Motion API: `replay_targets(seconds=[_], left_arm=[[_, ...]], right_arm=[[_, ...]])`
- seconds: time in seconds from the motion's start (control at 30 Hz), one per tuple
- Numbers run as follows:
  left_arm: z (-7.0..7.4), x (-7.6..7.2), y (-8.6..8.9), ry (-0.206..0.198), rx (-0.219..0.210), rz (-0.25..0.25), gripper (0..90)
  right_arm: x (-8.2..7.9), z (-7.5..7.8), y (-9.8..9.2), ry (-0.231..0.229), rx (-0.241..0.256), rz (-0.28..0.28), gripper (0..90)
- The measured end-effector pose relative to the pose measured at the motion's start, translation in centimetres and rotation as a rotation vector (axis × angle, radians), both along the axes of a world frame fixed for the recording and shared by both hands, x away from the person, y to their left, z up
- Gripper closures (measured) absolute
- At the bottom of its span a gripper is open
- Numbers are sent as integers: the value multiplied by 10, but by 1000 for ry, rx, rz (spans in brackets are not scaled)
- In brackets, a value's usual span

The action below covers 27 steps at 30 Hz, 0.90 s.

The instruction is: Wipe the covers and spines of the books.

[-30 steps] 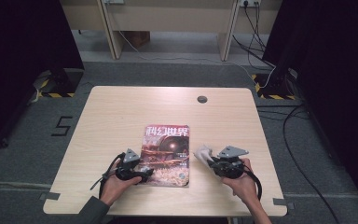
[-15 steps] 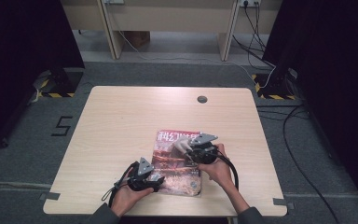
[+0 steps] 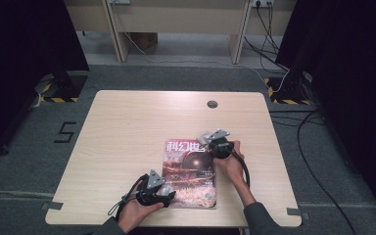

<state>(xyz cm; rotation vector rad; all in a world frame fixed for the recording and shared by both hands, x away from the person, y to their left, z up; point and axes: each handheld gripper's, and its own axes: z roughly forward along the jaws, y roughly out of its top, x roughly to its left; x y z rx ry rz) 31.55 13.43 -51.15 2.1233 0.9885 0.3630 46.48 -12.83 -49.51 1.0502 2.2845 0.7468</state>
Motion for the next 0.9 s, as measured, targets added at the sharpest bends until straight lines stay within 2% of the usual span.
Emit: replay_targets(seconds=[0.03, 0.1, 0.17, 0.23, 0.27, 0.3, 0.33, 0.37, 0.4, 0.43, 0.47, 0.5, 0.57, 0.6, 0.63, 0.67, 0.7, 0.73, 0.77, 0.8, 0.83, 0.9], left_arm=[[0, 0, 0, 0, 0, 0, 304], [0, 1, 0, 1, 0, -5, 300], [0, 1, 0, 1, 2, -11, 298], [0, 1, 1, 0, 0, -9, 298], [0, 2, 1, 3, 0, -11, 295], [0, 2, 1, 3, 0, -11, 294], [0, 2, 1, 4, -1, -12, 294], [0, 1, 1, -1, -2, -9, 295], [0, 1, 1, -1, 0, -12, 295], [0, 1, 1, -1, 0, -12, 294], [-1, 2, 1, 1, -4, -13, 293], [-1, 1, 1, -1, -7, -11, 293], [-1, 1, 1, -4, -7, -6, 295], [-1, 1, 2, -1, -8, -9, 295], [-1, 1, 2, -1, -8, -9, 293], [-1, 2, 2, 2, -7, -12, 293], [-1, 1, 1, -1, -9, -8, 294], [-1, 1, 1, -1, -9, -8, 295], [-1, 1, 1, -3, -9, -8, 294], [-1, 1, 1, -2, -8, -12, 292], [-1, 2, 1, 1, -7, -14, 291], [-1, 2, 1, 1, -7, -13, 291]], right_arm=[[0, 0, 0, 0, 0, 0, 743], [5, 0, -10, 25, 50, -36, 744], [4, -1, -9, 14, 36, -28, 745], [1, 1, 1, -4, -7, 16, 747], [-2, 1, 6, -2, -9, 40, 747], [-2, 1, 6, -2, -9, 40, 747], [-10, 1, 21, 3, -24, 94, 741], [-13, 1, 26, 11, -15, 117, 740], [-16, 1, 31, 33, 17, 147, 740], [-16, 1, 31, 33, 17, 147, 740], [-21, 1, 42, 52, 39, 192, 740], [-21, 1, 45, 40, 14, 200, 738], [-20, 1, 45, 42, 15, 196, 737], [-13, -1, 39, 39, 42, 164, 737], [-9, -2, 33, 29, 41, 141, 737], [-9, -2, 33, 29, 41, 141, 737], [1, -3, 18, 13, 48, 75, 735], [1, -3, 18, 13, 48, 75, 735], [10, -4, 3, -11, 41, 3, 734], [13, -4, -3, 9, 80, -27, 730], [15, -4, -7, 28, 115, -32, 731], [14, -4, -7, 26, 114, -30, 733]])
